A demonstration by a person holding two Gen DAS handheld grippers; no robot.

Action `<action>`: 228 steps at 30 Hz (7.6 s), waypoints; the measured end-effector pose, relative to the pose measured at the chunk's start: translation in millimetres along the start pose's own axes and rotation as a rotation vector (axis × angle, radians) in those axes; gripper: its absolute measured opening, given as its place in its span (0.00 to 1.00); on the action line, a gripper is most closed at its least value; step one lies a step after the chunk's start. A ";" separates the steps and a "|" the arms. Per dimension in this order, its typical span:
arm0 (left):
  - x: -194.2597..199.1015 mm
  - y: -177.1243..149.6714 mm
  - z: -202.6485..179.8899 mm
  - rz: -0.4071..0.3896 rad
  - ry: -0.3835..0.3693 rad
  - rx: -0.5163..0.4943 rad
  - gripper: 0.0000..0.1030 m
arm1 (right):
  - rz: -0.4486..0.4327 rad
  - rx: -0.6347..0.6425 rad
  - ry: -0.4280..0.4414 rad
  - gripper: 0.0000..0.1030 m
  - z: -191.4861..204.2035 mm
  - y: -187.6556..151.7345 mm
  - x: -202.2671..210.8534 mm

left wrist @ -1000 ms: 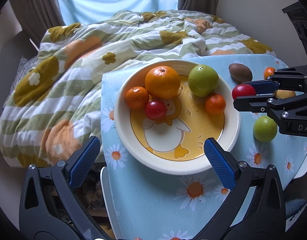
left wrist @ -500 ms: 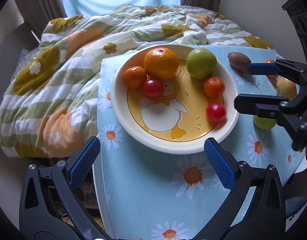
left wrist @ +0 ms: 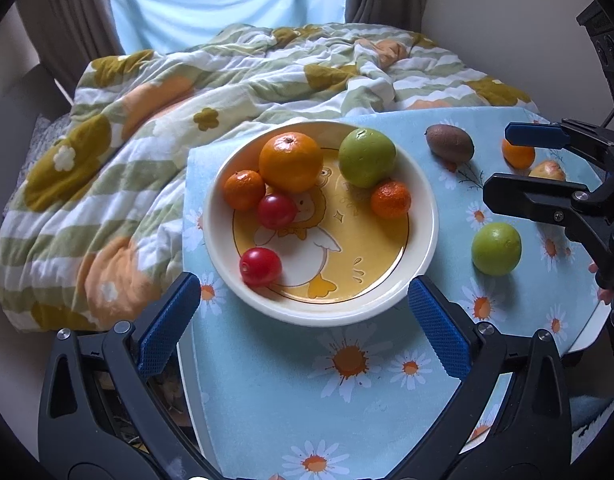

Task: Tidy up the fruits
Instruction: 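Pull both tools back from the bowl toward the loose fruits, then grasp the large green fruit with the left tool while the right tool grasps the big apple, then lower the green fruit into the bowl with the left tool while the right tool carries the apple, then lower the big apple into the bowl and open the right tool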

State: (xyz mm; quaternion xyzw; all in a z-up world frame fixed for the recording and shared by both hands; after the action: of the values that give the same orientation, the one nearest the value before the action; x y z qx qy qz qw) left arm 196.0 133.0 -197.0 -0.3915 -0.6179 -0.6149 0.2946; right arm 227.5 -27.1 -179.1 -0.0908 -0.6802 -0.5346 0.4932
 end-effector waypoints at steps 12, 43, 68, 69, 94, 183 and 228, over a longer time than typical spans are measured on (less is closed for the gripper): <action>32.3 17.2 -44.3 -0.032 -0.009 -0.040 1.00 | -0.038 -0.082 -0.097 1.00 -35.2 -11.1 71.6; -43.9 -36.5 -190.1 0.027 0.019 0.038 0.93 | 0.099 0.024 -0.046 1.00 -149.5 -135.8 84.2; -71.4 -37.6 -188.4 0.056 0.084 -0.024 0.57 | 0.137 0.035 0.063 0.85 -148.0 -134.3 27.7; -71.0 -38.3 -189.0 0.057 0.083 -0.021 0.57 | 0.139 0.038 0.064 0.83 -147.9 -133.9 26.5; -36.5 -44.7 -180.1 0.011 0.090 0.070 0.57 | 0.140 0.057 0.090 0.67 -135.1 -125.6 33.4; -11.3 -29.0 31.7 0.068 0.066 -0.023 1.00 | 0.148 0.038 0.134 0.67 32.8 7.5 -68.7; 54.1 34.7 -41.9 -0.051 -0.047 -0.067 1.00 | -0.046 -0.099 -0.243 0.99 -36.1 5.6 90.0</action>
State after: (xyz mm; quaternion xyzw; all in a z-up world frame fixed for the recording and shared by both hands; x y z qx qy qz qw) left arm 192.3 95.9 -129.9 -0.3996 -0.6133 -0.6333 0.2511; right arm 207.2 -90.6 -108.6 -0.1634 -0.7095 -0.5638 0.3898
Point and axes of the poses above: each gripper's, at about its wrist camera, not at the fingertips, and x roughly against the way its jaws point, z to its left, y to its top, the point moved 3 cm from there along -x, roughly the way its jaws point, and after that the axes turned 11 degrees about x, right-handed, at the moved point
